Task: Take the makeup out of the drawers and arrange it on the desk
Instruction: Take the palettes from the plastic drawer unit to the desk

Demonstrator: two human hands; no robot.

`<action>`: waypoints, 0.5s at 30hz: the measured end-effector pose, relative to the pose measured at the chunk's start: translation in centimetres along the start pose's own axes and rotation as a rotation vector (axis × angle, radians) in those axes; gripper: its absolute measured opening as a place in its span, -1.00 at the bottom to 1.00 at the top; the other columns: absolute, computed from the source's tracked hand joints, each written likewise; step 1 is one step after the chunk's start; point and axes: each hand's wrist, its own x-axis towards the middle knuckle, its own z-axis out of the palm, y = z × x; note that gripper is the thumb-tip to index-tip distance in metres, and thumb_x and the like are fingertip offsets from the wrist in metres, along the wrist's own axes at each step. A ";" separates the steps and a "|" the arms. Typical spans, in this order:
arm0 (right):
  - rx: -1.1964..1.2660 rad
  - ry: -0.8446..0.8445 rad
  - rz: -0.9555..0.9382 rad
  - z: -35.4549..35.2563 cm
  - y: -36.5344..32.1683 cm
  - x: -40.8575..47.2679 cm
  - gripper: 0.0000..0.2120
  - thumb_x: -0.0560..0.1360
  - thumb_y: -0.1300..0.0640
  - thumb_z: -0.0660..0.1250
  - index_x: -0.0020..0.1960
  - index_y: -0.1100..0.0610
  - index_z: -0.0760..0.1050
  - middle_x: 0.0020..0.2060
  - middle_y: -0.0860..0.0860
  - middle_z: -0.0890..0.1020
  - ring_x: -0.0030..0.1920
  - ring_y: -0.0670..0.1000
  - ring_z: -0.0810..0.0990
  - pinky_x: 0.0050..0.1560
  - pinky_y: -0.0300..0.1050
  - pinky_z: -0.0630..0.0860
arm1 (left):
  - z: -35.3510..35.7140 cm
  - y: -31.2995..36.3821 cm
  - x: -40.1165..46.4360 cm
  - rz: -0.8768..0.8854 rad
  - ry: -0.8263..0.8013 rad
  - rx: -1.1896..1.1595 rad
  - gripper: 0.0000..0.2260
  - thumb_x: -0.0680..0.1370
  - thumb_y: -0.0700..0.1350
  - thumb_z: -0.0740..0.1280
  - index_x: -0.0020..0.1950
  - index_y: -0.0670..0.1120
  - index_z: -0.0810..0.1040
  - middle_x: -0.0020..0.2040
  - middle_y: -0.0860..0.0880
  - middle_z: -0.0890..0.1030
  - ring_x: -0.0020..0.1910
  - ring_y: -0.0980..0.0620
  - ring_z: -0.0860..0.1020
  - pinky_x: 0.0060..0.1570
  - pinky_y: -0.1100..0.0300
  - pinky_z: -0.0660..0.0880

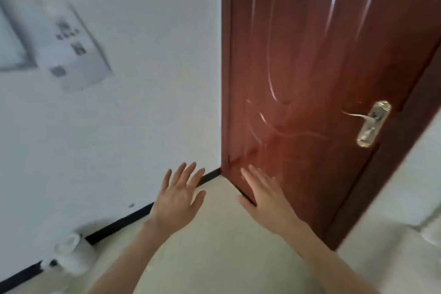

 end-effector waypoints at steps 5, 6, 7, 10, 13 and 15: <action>0.034 -0.083 -0.406 4.8 -16.3 7.7 -0.41 0.59 -0.13 0.07 0.53 -0.04 -0.08 0.53 -0.07 -0.05 0.52 -0.05 -0.11 0.48 0.02 -0.16 | -7.7 -12.9 -9.4 -0.343 0.131 0.149 -0.52 0.60 0.09 0.06 0.50 0.02 0.11 0.52 0.01 0.10 0.51 -0.02 -0.03 0.44 0.03 -0.18; 0.041 -0.101 -0.478 5.9 -19.5 8.6 -0.41 0.59 -0.13 0.07 0.53 -0.05 -0.08 0.53 -0.08 -0.05 0.52 -0.05 -0.12 0.48 0.01 -0.17 | -8.9 -15.0 -11.6 -0.413 0.149 0.184 -0.52 0.60 0.10 0.05 0.51 0.02 0.09 0.52 0.02 0.09 0.51 -0.01 -0.04 0.44 0.04 -0.19; 0.047 -0.119 -0.547 7.0 -22.6 9.4 -0.42 0.59 -0.14 0.06 0.53 -0.05 -0.08 0.53 -0.08 -0.05 0.52 -0.05 -0.12 0.48 0.01 -0.18 | -9.9 -16.9 -13.8 -0.485 0.165 0.211 -0.51 0.60 0.10 0.04 0.51 0.03 0.08 0.52 0.02 0.09 0.51 -0.01 -0.05 0.44 0.04 -0.20; 0.066 -0.194 -0.742 10.3 -31.6 10.7 -0.41 0.59 -0.15 0.05 0.52 -0.06 -0.09 0.53 -0.08 -0.07 0.51 -0.06 -0.13 0.48 0.00 -0.20 | -12.7 -21.3 -20.3 -0.691 0.180 0.271 -0.50 0.60 0.12 0.02 0.51 0.04 0.05 0.52 0.02 0.06 0.51 0.01 -0.07 0.44 0.05 -0.22; 0.103 -0.280 -0.917 13.4 -40.4 11.1 -0.41 0.59 -0.15 0.05 0.52 -0.07 -0.11 0.53 -0.09 -0.09 0.51 -0.07 -0.16 0.48 -0.01 -0.22 | -15.5 -25.0 -26.2 -0.869 0.204 0.323 -0.50 0.59 0.12 0.05 0.50 0.03 0.08 0.52 0.01 0.08 0.51 0.00 -0.06 0.43 0.05 -0.22; 0.121 -0.319 -1.029 15.4 -46.1 11.1 -0.41 0.59 -0.15 0.05 0.52 -0.07 -0.12 0.53 -0.08 -0.10 0.51 -0.07 -0.17 0.48 -0.01 -0.22 | -17.3 -27.2 -29.9 -0.983 0.218 0.366 -0.50 0.59 0.12 0.07 0.50 0.02 0.09 0.52 0.00 0.08 0.51 -0.01 -0.06 0.43 0.04 -0.21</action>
